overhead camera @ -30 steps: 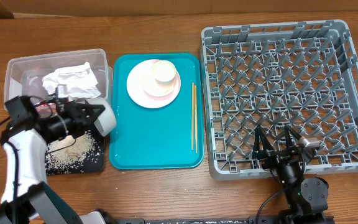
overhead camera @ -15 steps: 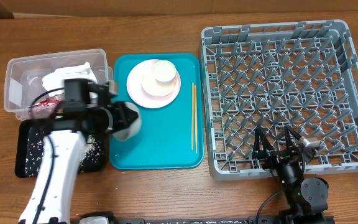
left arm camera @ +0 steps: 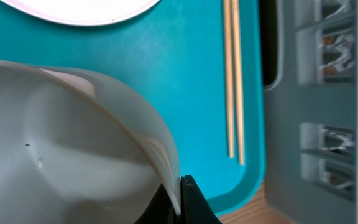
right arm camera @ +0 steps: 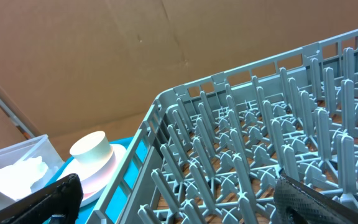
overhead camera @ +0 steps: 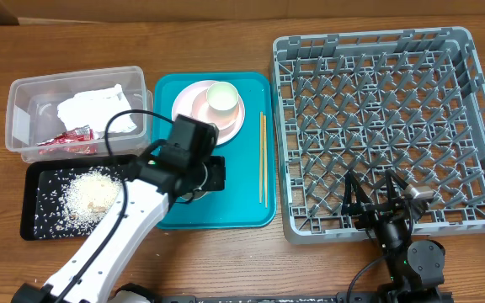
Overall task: Sort waste into correct bins and load items into the dishwasher
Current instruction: 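Carry the emptied white bowl with the left gripper onto the teal tray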
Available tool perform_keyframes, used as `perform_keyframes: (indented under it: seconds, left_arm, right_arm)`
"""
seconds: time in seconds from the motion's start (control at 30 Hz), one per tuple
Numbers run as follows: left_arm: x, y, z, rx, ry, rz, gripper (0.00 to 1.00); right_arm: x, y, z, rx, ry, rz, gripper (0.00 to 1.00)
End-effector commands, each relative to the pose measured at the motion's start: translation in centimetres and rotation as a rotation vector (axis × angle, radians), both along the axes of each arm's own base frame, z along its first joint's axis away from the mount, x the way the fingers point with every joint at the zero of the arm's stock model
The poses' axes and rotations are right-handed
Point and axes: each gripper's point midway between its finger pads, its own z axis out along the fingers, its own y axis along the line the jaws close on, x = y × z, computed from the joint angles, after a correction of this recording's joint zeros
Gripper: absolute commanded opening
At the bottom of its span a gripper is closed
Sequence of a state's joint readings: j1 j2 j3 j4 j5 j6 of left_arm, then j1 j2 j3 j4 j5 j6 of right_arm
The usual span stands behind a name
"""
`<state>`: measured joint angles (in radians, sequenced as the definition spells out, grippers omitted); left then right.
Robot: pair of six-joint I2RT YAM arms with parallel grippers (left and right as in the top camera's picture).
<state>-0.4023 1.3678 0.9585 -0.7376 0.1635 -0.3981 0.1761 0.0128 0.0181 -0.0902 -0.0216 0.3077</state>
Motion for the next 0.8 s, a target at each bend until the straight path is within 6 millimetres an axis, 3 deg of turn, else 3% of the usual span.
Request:
perform_keyframes:
  seconds: [0.0, 0.23, 0.43, 0.67, 0.77]
  left_arm:
    - [1.2, 0.7, -0.5, 0.092, -0.022, 0.052, 0.04]
    - [1.3, 0.6, -3.7, 0.133, 0.057, 0.047, 0.04]
    - [2.3, 0.8, -3.9, 0.155, 0.022, 0.062, 0.06]
    - [2.7, 1.7, -3.9, 0.202, 0.002, 0.083, 0.39]
    - [2.7, 1.6, -3.9, 0.196, 0.003, 0.081, 0.42]
  right_arm:
    - [0.0, -0.2, -0.1, 0.0, -0.006, -0.008, 1.0]
    - [0.0, -0.2, -0.1, 0.0, -0.006, -0.008, 1.0]
    - [0.0, -0.2, -0.1, 0.0, -0.006, -0.008, 1.0]
    - [0.0, -0.2, -0.1, 0.0, -0.006, -0.008, 1.0]
    - [0.0, -0.2, -0.1, 0.0, -0.006, -0.008, 1.0]
